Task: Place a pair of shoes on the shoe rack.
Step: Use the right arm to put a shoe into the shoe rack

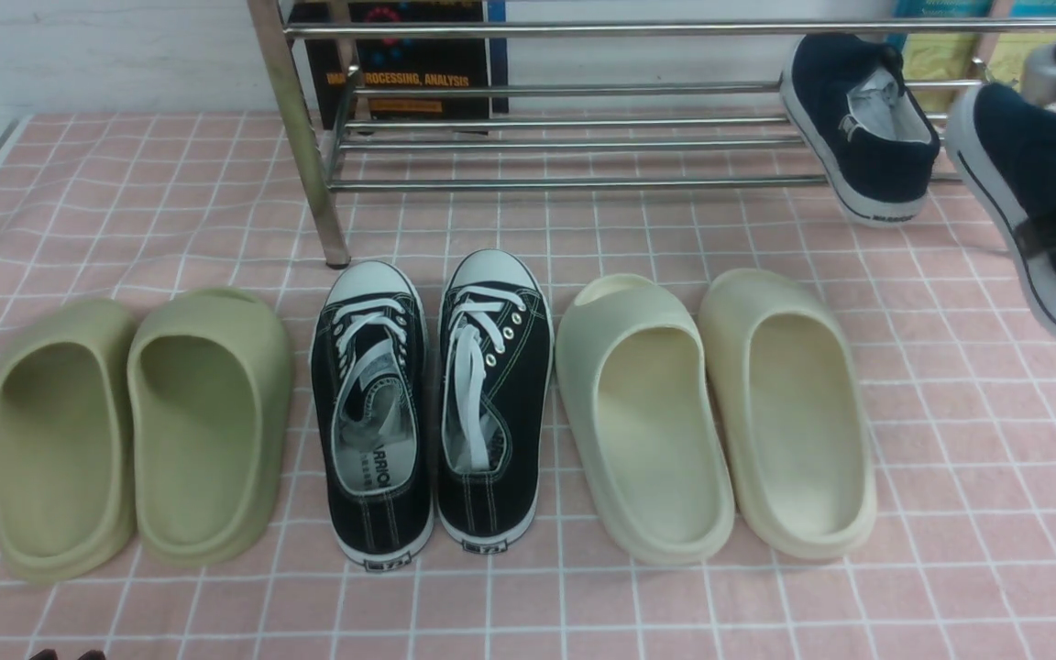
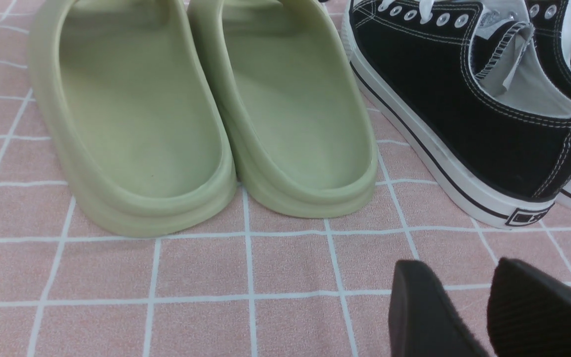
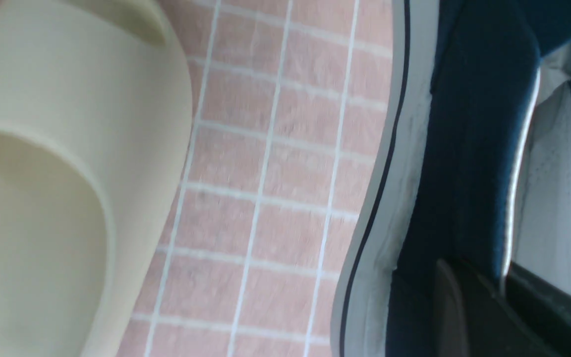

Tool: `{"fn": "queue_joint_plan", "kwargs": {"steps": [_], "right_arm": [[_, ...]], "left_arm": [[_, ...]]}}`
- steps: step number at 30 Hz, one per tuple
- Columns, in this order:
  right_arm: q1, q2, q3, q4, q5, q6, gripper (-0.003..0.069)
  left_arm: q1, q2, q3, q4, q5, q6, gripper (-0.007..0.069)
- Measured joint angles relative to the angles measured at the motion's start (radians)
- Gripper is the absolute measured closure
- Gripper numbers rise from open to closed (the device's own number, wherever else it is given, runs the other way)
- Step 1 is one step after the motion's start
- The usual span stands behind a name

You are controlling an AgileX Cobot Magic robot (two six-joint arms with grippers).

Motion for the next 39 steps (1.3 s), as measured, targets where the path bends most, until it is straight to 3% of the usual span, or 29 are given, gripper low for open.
{"fn": "queue_joint_plan", "kwargs": {"steps": [14, 17, 24, 33, 39], "right_arm": [[0.000, 0.212, -0.246, -0.077, 0.039, -0.067, 0.0631], [0.000, 0.220, -0.254, -0.149, -0.003, -0.067, 0.0631], [-0.009, 0.248, -0.255, -0.214, -0.071, -0.004, 0.0631], [-0.020, 0.232, -0.255, -0.197, -0.087, 0.160, 0.0631], [-0.020, 0.193, -0.255, -0.193, -0.114, 0.169, 0.0631]], "left_arm": [[0.000, 0.000, 0.000, 0.000, 0.000, 0.000, 0.0385], [0.000, 0.000, 0.000, 0.000, 0.000, 0.000, 0.0385], [0.000, 0.000, 0.000, 0.000, 0.000, 0.000, 0.0385], [0.000, 0.000, 0.000, 0.000, 0.000, 0.000, 0.0385], [0.000, 0.000, 0.000, 0.000, 0.000, 0.000, 0.0385]]}}
